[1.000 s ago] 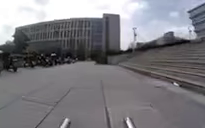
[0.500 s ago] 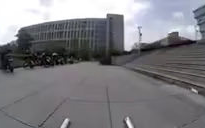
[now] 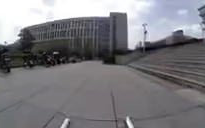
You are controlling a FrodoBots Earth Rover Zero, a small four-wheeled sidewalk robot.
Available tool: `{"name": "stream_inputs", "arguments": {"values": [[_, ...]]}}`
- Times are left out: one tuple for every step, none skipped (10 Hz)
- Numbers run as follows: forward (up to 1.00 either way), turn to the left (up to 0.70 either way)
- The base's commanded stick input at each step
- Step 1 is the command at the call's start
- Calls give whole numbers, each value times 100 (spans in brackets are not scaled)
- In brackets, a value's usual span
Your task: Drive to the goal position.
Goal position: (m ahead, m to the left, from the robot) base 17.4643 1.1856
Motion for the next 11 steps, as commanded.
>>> {"name": "stream_inputs", "arguments": {"values": [[0, 0], [0, 0], [0, 0], [0, 0], [0, 0], [7, -1], [100, -31], [100, -40], [100, -40], [100, -40], [100, -40]]}}
